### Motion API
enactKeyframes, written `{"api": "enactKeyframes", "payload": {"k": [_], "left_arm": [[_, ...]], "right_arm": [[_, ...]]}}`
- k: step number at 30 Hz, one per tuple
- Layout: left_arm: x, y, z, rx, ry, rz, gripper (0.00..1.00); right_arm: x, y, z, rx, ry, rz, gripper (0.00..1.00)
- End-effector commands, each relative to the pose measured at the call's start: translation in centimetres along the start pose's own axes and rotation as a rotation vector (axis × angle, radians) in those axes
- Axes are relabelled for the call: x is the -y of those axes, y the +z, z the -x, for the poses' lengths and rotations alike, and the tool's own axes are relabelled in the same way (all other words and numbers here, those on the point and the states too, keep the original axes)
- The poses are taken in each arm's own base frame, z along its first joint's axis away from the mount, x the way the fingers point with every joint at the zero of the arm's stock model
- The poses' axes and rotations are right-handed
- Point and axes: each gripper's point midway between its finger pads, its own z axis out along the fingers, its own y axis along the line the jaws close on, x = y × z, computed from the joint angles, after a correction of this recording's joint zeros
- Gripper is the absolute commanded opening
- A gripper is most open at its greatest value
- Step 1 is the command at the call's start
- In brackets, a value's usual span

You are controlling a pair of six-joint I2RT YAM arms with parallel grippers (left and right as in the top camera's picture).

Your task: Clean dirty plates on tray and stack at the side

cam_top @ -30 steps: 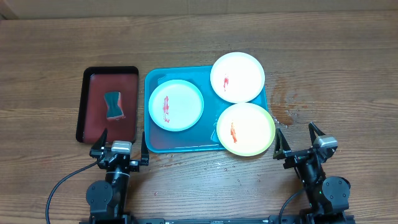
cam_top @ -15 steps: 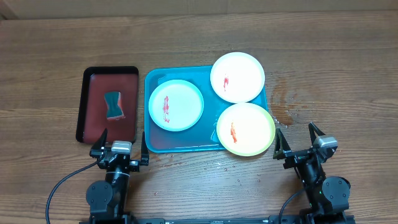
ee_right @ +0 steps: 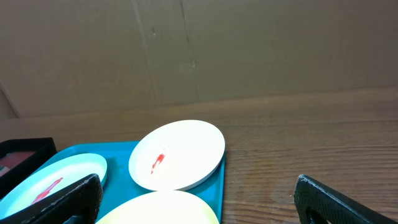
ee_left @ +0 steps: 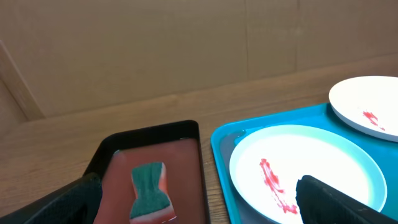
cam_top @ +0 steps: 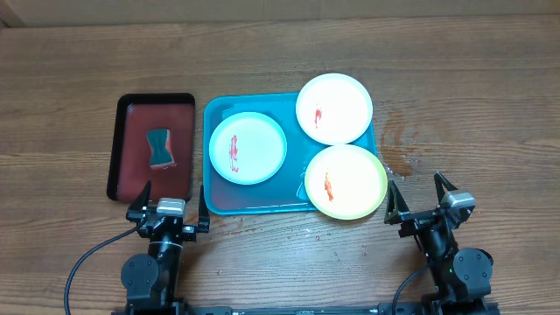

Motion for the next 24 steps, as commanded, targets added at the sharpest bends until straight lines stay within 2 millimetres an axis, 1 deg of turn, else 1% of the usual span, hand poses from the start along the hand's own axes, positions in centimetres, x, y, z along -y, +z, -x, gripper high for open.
{"api": "enactKeyframes", "payload": {"k": [1,6,17,24], "left_arm": [[0.06,-0.03,0.01,0.005,0.019,0.001,1.0],[0.05,-0.03,0.05,0.006,0.019,0.001,1.0],[0.06,-0.03,0.01,0.004,0.015,0.0,1.0],[0.05,-0.03,-0.01,0.004,-0.029,0.001,1.0]], "right_arm": [[0.22,0.0,-0.04,0.01,-0.009,-0.009,1.0],[0.72,-0.02,0.02,0.013,-0.008,-0.039,1.0],[0.37,0.0,-0.06,0.009,-0.007,-0.018,1.0],[0.37,-0.01,-0.03,0.011,-0.007,-0.018,1.0]]}}
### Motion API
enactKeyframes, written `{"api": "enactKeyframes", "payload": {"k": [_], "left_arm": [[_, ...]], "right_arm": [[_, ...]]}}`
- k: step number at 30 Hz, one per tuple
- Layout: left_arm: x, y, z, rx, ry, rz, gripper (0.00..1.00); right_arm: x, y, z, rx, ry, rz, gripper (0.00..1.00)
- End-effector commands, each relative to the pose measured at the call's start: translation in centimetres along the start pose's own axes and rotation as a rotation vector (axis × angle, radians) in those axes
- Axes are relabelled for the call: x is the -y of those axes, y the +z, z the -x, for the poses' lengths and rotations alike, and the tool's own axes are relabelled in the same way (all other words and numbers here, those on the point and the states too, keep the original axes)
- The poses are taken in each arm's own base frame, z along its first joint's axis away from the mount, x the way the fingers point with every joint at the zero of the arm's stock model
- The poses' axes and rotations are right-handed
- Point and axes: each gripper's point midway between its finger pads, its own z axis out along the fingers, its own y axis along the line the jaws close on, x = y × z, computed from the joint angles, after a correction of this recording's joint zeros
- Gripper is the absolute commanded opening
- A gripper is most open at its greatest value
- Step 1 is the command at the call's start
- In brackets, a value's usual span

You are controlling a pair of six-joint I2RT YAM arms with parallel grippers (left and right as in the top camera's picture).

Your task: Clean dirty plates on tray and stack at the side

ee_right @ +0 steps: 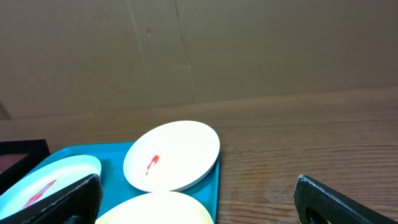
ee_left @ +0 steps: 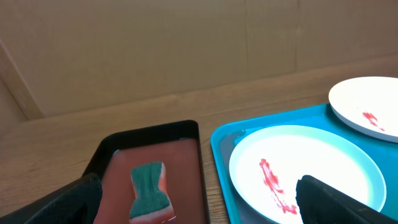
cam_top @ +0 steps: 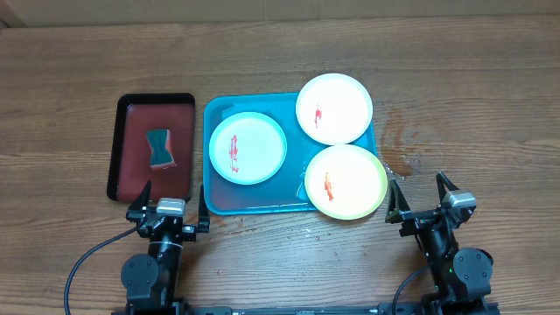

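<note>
Three plates with red smears lie on a blue tray (cam_top: 254, 199): a pale blue plate (cam_top: 248, 148) at left, a white plate (cam_top: 333, 108) at the back right, a yellow-green plate (cam_top: 346, 181) at the front right. A green-topped sponge (cam_top: 159, 147) lies in a black tray (cam_top: 118, 149) left of them. My left gripper (cam_top: 169, 203) stands open at the near edge, just in front of the black tray. Near the right front, my right gripper (cam_top: 423, 199) is open too, beside the yellow-green plate. Both are empty.
Wooden table (cam_top: 472, 105) all round, with bare wood right of the blue tray and along the back. The white plate and the yellow-green plate overhang the blue tray's right rim.
The right wrist view has shifted slightly, the plates now sitting a little further left in it. Plates, sponge and left gripper are unchanged.
</note>
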Motion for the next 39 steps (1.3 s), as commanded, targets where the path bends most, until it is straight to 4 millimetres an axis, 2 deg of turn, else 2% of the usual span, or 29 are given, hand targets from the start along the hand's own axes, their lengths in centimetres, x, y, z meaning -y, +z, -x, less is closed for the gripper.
{"api": "enactKeyframes", "payload": {"k": [1,9,16,24,29,35,39], "left_arm": [[0.0,0.0,0.0,0.004,-0.024,0.001,1.0],[-0.1,0.0,0.0,0.003,-0.037,0.007,1.0],[0.1,-0.2,0.5,0.01,-0.133,-0.008,1.0],[-0.3,-1.6,4.3,0.001,-0.11,-0.007,1.0],[-0.5,-1.9,5.7,-0.074,-0.089,-0.016,0.99],[-0.8,-0.6,8.7,-0.153,-0.094,-0.042,1.0],[-1.2,1.0,10.9,-0.238,-0.099,-0.06,1.0]], "right_arm": [[0.0,0.0,-0.1,0.008,-0.004,0.002,1.0],[-0.1,0.0,0.0,0.008,0.0,0.009,1.0],[-2.5,-0.3,0.3,-0.004,0.002,0.14,1.0],[-3.1,-1.2,3.4,0.022,0.017,0.147,1.0],[-3.5,-2.0,5.5,0.016,0.018,0.146,1.0],[-3.9,-2.3,7.7,-0.047,0.025,0.133,1.0],[-4.1,-1.8,9.0,-0.111,0.033,0.121,1.0]]}}
